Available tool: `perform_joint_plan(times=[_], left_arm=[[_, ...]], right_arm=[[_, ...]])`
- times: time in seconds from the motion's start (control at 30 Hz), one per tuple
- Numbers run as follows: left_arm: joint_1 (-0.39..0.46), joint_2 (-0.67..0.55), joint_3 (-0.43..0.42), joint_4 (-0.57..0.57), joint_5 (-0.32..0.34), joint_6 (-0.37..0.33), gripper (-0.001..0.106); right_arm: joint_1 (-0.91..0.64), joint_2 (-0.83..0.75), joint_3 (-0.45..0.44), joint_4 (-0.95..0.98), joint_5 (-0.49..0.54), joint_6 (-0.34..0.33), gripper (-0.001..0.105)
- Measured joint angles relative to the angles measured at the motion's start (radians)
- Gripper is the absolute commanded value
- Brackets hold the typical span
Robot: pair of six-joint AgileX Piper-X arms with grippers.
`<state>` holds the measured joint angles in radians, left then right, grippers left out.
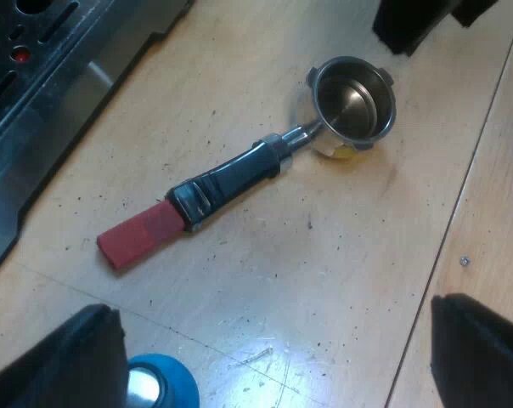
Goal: Put the handle in the coffee machine
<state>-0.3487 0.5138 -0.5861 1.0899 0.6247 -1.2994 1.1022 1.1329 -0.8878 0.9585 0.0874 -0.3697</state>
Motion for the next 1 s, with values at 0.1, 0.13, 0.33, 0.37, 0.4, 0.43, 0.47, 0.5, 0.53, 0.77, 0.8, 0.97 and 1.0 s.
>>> perform_joint_plan(times=[0.1, 0.13, 0.33, 0.37, 0.4, 0.43, 0.47, 0.5, 0.53, 0.77, 0.8, 0.97, 1.0], left_arm=[[0.000, 0.000, 0.000, 0.000, 0.003, 0.000, 0.075], [0.000, 0.000, 0.000, 0.000, 0.003, 0.000, 0.075], [0.000, 0.000, 0.000, -0.006, 0.025, 0.000, 0.075], [0.000, 0.000, 0.000, -0.006, 0.025, 0.000, 0.075], [0.000, 0.000, 0.000, -0.008, 0.028, 0.000, 0.075], [0.000, 0.000, 0.000, -0.007, 0.030, 0.000, 0.075], [0.000, 0.000, 0.000, -0.007, 0.034, 0.000, 0.075], [0.000, 0.000, 0.000, -0.007, 0.034, 0.000, 0.075], [0.000, 0.000, 0.000, -0.007, 0.036, 0.000, 0.075], [0.000, 0.000, 0.000, -0.007, 0.036, 0.000, 0.075], [0.000, 0.000, 0.000, -0.007, 0.036, 0.000, 0.075], [0.000, 0.000, 0.000, -0.007, 0.036, 0.000, 0.075], [0.000, 0.000, 0.000, -0.007, 0.036, 0.000, 0.075]], right_arm=[[0.026, 0.040, 0.000, -0.053, -0.008, 0.003, 0.083], [0.029, 0.045, 0.000, -0.055, -0.007, 0.003, 0.083], [0.037, 0.074, 0.000, -0.081, -0.006, 0.004, 0.084], [0.037, 0.083, -0.002, -0.081, 0.022, 0.004, 0.084], [0.037, 0.088, -0.001, -0.083, 0.038, 0.004, 0.084], [0.037, 0.091, -0.001, -0.083, 0.045, 0.004, 0.084], [0.037, 0.099, -0.001, -0.083, 0.059, 0.004, 0.084], [0.037, 0.108, -0.001, -0.084, 0.067, 0.004, 0.084], [0.037, 0.111, -0.001, -0.084, 0.070, 0.004, 0.084], [0.037, 0.174, -0.001, -0.094, 0.087, -0.001, 0.084], [0.037, 0.180, -0.001, -0.102, 0.090, -0.004, 0.084], [0.037, 0.219, -0.003, -0.141, 0.090, -0.004, 0.084], [0.037, 0.222, -0.003, -0.142, 0.090, -0.006, 0.084]])
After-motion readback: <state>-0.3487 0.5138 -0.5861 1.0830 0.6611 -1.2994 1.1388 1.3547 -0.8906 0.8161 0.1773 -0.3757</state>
